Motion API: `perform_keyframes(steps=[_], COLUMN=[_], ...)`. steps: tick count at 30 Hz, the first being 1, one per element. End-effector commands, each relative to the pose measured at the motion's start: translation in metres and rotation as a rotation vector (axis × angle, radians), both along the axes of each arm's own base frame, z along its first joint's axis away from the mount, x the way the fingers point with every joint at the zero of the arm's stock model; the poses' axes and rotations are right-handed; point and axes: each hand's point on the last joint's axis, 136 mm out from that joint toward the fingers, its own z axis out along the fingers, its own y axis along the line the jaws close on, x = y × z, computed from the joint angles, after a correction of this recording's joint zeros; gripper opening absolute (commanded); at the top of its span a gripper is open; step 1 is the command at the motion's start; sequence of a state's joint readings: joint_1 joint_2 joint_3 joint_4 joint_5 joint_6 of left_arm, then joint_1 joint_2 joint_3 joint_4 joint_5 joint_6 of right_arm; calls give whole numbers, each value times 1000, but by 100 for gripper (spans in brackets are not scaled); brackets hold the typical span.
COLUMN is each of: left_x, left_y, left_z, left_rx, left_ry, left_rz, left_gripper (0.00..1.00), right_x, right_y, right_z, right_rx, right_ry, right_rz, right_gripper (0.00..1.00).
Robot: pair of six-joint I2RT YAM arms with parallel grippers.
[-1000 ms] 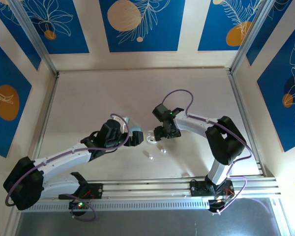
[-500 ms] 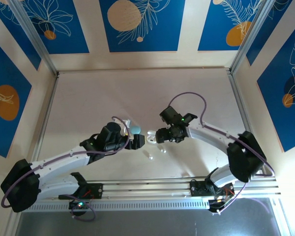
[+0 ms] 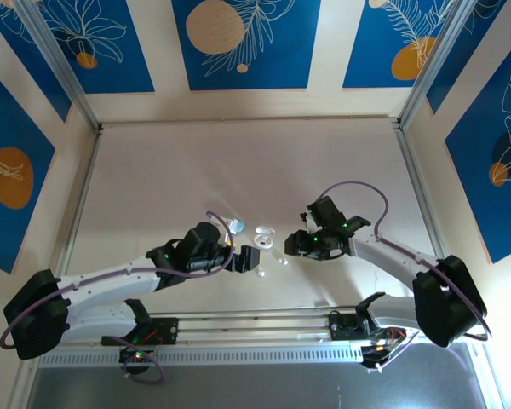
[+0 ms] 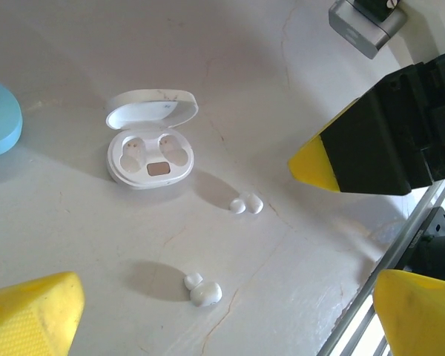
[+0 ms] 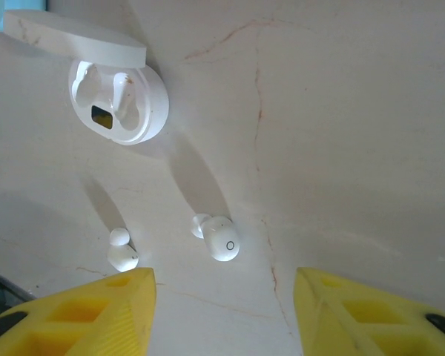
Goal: Insert the wireless bluetooth earbuds into the charging case
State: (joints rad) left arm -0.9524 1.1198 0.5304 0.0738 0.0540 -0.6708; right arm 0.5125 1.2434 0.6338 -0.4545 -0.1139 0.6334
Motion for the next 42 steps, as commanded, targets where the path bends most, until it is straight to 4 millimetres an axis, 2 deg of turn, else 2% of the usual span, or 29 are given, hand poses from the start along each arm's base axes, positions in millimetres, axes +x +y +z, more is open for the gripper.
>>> perform_keyframes(steps=[1, 6, 14, 21, 36, 42], left_x=[3, 5, 8, 11, 11, 13], left_y=[0, -1, 6, 13, 19, 25], left_z=[-1, -4, -4, -3, -5, -5], left_rx=[9, 13, 13, 12, 4, 7], left_ry=[-28, -22, -22, -28, -26, -32], left_rz=[8, 10, 26, 41, 53, 72], left_gripper=[100, 100, 100, 100, 100, 100], right_x=[-1, 1, 0, -6, -34, -43], right_y=[13, 18, 24, 33, 59, 76], right_z=[3, -6, -24, -32, -36, -33], right_rx=[101, 118, 94, 80, 43, 55], right_ry=[22, 50, 90, 106, 118, 107], right_rz=[14, 25, 40, 62, 127, 165], right_gripper=[52, 54, 62, 63, 63, 63])
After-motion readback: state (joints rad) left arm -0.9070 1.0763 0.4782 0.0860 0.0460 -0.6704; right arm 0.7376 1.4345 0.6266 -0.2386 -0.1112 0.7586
